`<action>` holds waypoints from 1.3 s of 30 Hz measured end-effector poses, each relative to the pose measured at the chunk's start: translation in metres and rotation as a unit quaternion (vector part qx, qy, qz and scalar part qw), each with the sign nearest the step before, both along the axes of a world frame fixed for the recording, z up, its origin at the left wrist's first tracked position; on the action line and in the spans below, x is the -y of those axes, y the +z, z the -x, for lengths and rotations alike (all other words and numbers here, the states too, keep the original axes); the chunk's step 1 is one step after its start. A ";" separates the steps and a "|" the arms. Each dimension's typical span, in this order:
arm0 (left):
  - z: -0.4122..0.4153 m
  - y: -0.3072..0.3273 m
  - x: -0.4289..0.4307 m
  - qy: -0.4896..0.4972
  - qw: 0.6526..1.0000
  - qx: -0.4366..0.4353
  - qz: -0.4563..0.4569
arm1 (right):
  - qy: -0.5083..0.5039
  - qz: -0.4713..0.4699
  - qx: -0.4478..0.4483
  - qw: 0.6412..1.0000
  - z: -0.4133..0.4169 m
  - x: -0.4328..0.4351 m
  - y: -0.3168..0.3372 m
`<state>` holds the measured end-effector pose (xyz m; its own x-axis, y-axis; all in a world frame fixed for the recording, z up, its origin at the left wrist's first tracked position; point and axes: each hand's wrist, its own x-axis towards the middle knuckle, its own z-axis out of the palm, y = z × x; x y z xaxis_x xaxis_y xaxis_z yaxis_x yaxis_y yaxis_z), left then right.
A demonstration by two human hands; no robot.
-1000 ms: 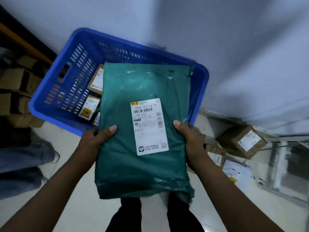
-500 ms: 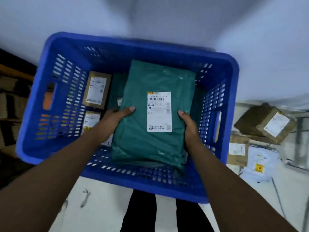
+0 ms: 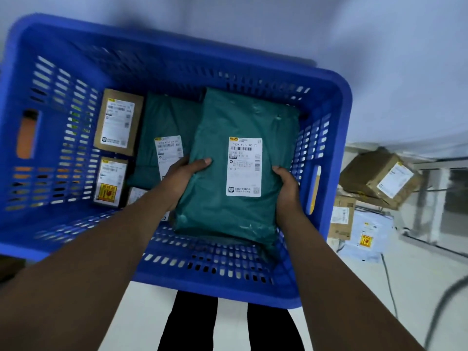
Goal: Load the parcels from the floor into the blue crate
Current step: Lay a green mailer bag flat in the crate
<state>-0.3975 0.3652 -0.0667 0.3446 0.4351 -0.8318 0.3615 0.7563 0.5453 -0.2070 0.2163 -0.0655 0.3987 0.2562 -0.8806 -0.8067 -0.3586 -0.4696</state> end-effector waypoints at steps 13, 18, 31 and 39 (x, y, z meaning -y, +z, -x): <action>0.001 -0.007 -0.001 -0.015 0.999 -0.016 -0.045 | -0.004 0.005 0.007 1.000 0.005 -0.002 -0.011; 0.018 -0.003 -0.027 -0.016 0.998 -0.025 -0.049 | -0.021 -0.010 0.006 1.000 0.029 -0.019 -0.014; 0.135 0.016 -0.122 0.025 0.997 -0.070 0.012 | 0.083 -0.063 0.009 0.995 0.129 -0.134 -0.026; 0.165 0.011 -0.165 0.047 0.987 -0.139 -0.064 | 0.149 -0.060 -0.008 0.987 0.162 -0.166 -0.035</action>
<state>-0.5629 0.5298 -0.0559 0.0641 0.5612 -0.8252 0.4423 0.7253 0.5277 -0.3688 0.3825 -0.1001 0.2769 0.4622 -0.8425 -0.6810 -0.5241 -0.5114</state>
